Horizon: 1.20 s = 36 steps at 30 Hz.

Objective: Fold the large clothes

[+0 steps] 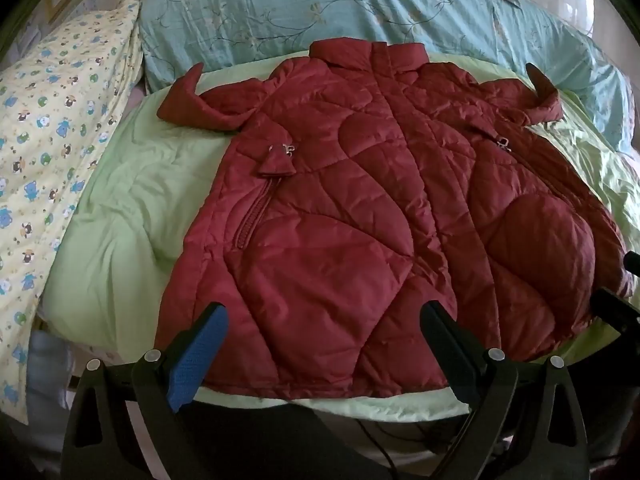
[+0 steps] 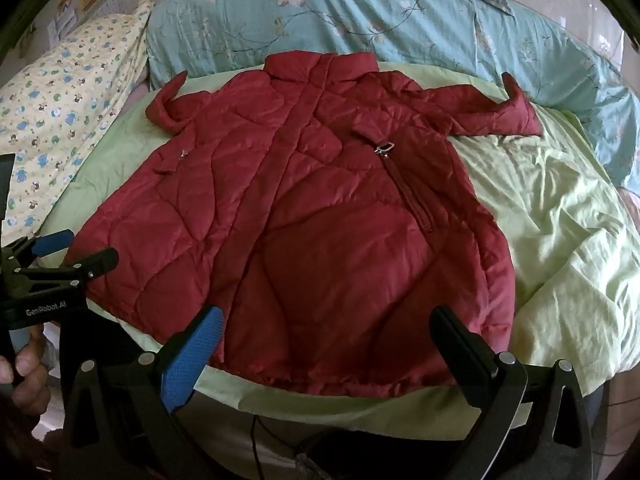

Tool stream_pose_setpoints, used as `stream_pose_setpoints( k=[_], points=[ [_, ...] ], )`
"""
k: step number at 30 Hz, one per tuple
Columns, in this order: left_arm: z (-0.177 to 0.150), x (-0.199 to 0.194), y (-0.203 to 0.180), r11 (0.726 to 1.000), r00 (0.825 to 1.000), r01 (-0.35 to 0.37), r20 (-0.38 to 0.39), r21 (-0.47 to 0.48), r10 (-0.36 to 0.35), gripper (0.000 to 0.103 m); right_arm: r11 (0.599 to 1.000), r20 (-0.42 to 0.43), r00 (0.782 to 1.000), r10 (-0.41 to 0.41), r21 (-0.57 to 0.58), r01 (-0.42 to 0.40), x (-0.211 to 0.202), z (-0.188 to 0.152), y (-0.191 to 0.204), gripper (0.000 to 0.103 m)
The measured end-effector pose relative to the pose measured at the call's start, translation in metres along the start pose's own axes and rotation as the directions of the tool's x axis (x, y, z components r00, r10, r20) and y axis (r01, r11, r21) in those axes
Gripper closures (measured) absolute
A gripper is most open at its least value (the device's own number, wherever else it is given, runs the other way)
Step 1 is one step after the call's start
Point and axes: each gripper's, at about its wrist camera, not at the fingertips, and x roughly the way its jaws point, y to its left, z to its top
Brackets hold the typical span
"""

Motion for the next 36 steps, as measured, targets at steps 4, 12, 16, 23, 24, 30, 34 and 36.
stream_pose_setpoints(
  k=[4,12,16,23,24,30,34,36],
  points=[
    [0.0008,0.0002,-0.0003,1.0,1.0,-0.004,-0.003,0.001,0.004,0.005,1.0,0.001,1.0,0.005,-0.002,-0.005,-0.0002,0.0009,-0.002,0.0],
    [0.001,0.0001,-0.0001,1.0,1.0,-0.006,-0.005,0.002,0.006,0.005,1.0,0.0,1.0,0.004,-0.002,-0.004,-0.0015,0.0016,-0.0018,0.0],
    [-0.0001,-0.0004,-0.0016,1.0,1.0,0.0,0.0,-0.002,0.0,0.005,1.0,0.001,1.0,0.003,-0.003,-0.003,-0.0017,0.0019,-0.0016,0.0],
    [0.0003,-0.0003,-0.0006,1.0,1.0,0.002,0.001,-0.002,-0.002,0.005,1.0,0.0,1.0,0.005,-0.001,-0.005,-0.002,0.002,-0.0013,0.0],
    [0.0001,-0.0004,-0.0005,1.0,1.0,0.003,0.002,-0.001,-0.003,0.005,1.0,0.0,1.0,0.004,-0.002,-0.004,-0.0017,0.0019,-0.0009,0.0],
    [-0.001,0.0007,-0.001,1.0,1.0,0.004,0.003,-0.002,-0.004,0.005,1.0,0.002,1.0,0.002,-0.001,-0.002,-0.0015,0.0018,-0.0007,0.0],
    [-0.0011,0.0009,-0.0009,1.0,1.0,0.003,0.002,-0.001,-0.003,0.005,1.0,0.0,1.0,0.005,0.001,-0.005,-0.0015,0.0016,-0.0007,0.0],
    [-0.0013,0.001,-0.0013,1.0,1.0,0.003,0.002,0.0,-0.003,0.005,1.0,0.001,1.0,0.006,0.002,-0.006,-0.0014,0.0014,-0.0007,0.0]
  ],
)
